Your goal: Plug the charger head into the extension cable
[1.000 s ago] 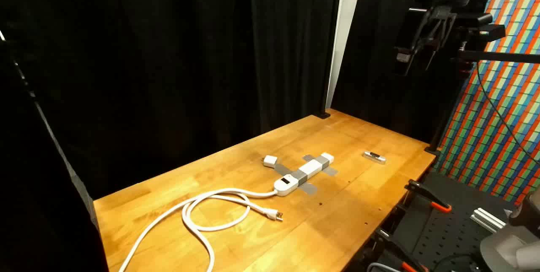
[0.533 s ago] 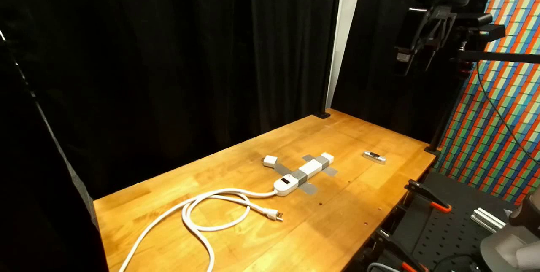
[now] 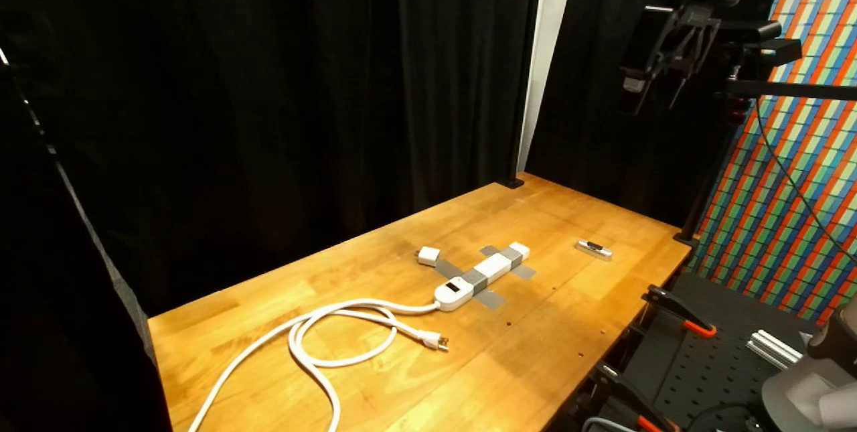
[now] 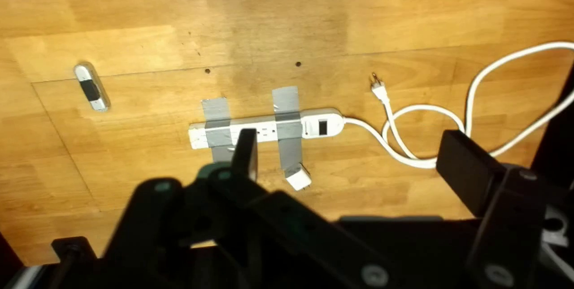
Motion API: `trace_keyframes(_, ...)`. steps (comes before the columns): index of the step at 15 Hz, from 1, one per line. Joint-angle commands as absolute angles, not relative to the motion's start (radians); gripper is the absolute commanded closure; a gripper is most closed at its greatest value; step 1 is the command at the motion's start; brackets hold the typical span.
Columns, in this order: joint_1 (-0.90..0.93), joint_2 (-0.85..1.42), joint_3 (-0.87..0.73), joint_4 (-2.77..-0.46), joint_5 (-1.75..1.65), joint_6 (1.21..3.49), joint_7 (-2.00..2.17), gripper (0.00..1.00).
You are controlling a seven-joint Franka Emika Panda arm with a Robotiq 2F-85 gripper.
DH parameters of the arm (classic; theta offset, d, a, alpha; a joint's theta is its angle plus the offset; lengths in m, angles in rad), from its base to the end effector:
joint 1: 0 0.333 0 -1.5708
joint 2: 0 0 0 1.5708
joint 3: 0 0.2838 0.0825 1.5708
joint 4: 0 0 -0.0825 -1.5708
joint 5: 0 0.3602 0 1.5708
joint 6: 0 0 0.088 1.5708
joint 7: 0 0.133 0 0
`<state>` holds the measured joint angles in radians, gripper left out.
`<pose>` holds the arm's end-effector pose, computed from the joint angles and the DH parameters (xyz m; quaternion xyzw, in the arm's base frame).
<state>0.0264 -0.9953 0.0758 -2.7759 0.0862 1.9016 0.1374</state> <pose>0.2783 0.0341 0.4402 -0.9972 0.0444 -0.0588 0.0159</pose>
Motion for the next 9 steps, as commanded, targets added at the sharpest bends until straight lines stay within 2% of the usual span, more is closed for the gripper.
trace_keyframes(1,0.013,-0.919,0.039,-2.775,0.187,2.077,0.181,0.0)
trace_keyframes(4,0.017,-0.824,0.065,-2.781,0.265,2.32,0.241,0.0)
trace_keyframes(9,-0.152,-0.663,0.307,-2.783,0.452,2.736,0.174,0.0)
